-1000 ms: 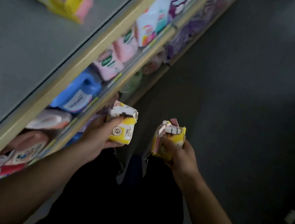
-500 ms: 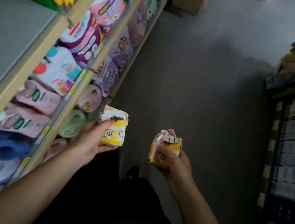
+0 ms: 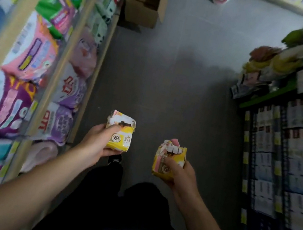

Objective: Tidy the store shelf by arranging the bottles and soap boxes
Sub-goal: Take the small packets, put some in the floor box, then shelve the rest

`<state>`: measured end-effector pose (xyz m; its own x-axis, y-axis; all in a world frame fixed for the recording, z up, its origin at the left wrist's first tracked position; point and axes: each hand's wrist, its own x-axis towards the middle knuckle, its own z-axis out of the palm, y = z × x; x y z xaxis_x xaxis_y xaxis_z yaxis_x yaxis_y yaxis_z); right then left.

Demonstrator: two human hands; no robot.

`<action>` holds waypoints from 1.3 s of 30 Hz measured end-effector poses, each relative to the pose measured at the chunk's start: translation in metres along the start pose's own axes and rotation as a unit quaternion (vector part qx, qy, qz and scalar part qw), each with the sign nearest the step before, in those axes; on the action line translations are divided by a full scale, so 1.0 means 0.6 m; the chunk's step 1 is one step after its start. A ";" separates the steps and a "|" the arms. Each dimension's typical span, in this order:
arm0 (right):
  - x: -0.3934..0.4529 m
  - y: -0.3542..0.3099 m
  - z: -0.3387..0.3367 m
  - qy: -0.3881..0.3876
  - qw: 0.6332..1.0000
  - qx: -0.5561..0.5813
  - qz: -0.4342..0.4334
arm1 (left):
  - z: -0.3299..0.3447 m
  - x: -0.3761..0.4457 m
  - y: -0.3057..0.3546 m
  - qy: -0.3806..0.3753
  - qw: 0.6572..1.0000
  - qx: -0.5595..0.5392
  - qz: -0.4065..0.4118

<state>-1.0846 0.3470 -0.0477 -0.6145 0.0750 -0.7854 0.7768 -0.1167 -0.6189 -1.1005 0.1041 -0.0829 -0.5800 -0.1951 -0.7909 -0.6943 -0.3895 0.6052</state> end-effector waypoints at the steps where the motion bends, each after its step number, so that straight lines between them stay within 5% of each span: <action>1: 0.017 -0.023 -0.001 0.010 1.000 0.010 0.001 | 0.023 0.022 0.031 -0.016 0.999 0.028 0.003; 8: 0.169 -0.191 -0.027 0.044 0.994 0.099 0.018 | 0.199 0.156 0.206 -0.093 0.985 0.145 0.029; 20: 0.501 -0.603 -0.121 0.021 0.999 0.045 -0.011 | 0.537 0.346 0.455 -0.026 0.996 0.076 0.028; 30: 0.745 -0.919 -0.052 -0.042 0.998 -0.034 -0.029 | 0.676 0.557 0.659 0.042 0.997 -0.060 0.027; 39: 0.939 -1.156 0.023 -0.016 0.998 -0.057 -0.029 | 0.783 0.778 0.939 0.007 1.000 -0.013 0.010</action>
<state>-1.9715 0.4563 -0.0606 -0.6621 0.0468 -0.7479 0.7488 0.0010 -0.6628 -1.9622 0.2164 -0.0685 -0.5870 -0.2152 -0.7805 -0.6718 -0.4086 0.6179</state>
